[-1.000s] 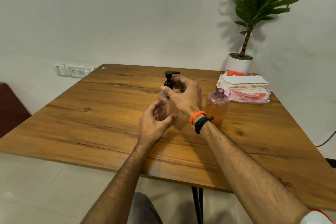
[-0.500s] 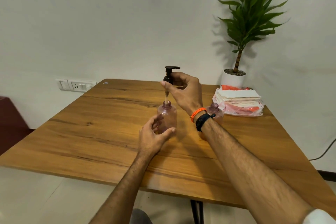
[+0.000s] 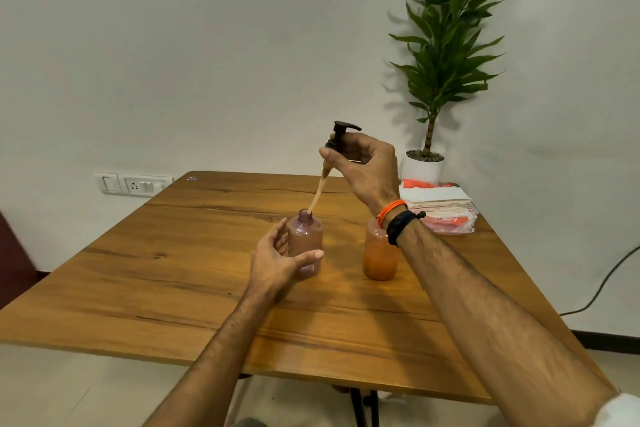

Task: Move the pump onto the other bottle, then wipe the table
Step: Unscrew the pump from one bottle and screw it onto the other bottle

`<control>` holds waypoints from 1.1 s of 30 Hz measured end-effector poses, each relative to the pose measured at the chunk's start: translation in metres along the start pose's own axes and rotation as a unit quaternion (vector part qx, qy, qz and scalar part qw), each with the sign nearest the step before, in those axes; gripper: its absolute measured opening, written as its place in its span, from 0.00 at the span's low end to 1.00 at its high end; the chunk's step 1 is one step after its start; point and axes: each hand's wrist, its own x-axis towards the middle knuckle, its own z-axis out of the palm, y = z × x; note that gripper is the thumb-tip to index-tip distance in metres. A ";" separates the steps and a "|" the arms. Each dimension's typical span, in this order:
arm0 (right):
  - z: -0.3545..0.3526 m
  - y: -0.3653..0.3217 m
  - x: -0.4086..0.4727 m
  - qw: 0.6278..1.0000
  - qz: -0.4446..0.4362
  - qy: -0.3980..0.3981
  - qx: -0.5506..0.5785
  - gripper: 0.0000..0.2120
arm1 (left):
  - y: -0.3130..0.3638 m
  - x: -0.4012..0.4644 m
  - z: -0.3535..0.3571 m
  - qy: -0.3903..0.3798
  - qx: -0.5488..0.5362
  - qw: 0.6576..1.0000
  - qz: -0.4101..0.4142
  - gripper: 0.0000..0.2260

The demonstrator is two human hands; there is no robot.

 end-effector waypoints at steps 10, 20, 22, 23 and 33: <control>-0.042 -0.010 0.013 0.999 -0.019 0.005 -0.041 0.12 | 0.023 0.001 0.007 0.025 0.050 0.998 0.010 0.49; -0.077 -0.006 0.020 0.998 0.005 0.032 -0.062 0.15 | 0.097 0.009 0.037 0.062 0.101 0.978 0.169 0.45; -0.083 -0.007 0.021 0.997 0.002 0.037 -0.072 0.15 | 0.103 0.008 0.054 0.022 0.120 0.978 0.166 0.45; -0.086 -0.006 0.021 0.996 0.002 0.040 -0.077 0.15 | 0.103 0.008 0.064 0.002 0.128 0.979 0.157 0.46; -0.103 0.020 0.009 0.994 0.017 0.044 -0.097 0.13 | 0.050 0.002 0.120 -0.071 0.161 0.983 0.047 0.49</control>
